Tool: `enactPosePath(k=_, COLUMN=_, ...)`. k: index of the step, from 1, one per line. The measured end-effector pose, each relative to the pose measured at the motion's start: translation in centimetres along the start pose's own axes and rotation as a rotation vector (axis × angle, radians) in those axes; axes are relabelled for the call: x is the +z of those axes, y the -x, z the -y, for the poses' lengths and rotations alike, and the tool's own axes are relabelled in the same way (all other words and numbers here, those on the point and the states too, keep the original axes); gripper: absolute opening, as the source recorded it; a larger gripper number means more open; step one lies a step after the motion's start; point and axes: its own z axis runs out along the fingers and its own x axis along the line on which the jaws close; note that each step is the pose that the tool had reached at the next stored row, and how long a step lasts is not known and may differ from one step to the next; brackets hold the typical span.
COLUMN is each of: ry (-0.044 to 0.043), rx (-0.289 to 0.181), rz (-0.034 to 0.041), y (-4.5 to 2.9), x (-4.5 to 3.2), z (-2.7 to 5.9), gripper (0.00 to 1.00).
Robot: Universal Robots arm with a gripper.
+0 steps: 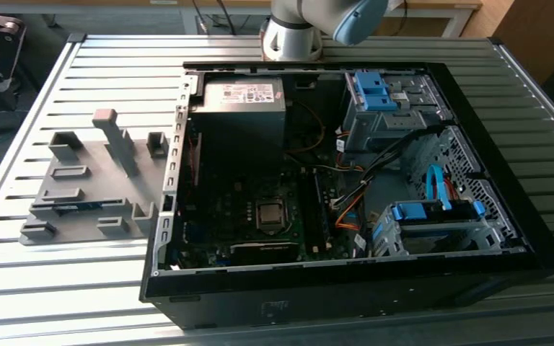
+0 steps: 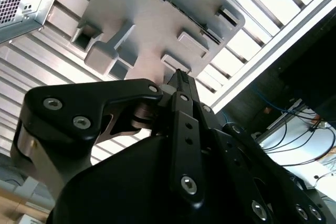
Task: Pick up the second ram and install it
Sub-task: 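Pick up the second ram and move it above second insertion slot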
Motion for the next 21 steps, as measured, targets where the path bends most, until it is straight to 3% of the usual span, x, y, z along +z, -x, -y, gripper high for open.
enactPosePath(k=3, ry=-0.0016, rx=-0.012, rz=-0.0030, y=-0.02, x=0.03, z=0.00, gripper=0.11)
enactPosePath(k=11, ry=0.0003, rx=-0.045, rz=-0.0200, y=-0.04, x=0.19, z=0.01, gripper=0.11)
enactPosePath(k=21, ry=0.0013, rx=-0.117, rz=-0.0231, y=-0.15, x=0.32, z=0.01, gripper=0.11)
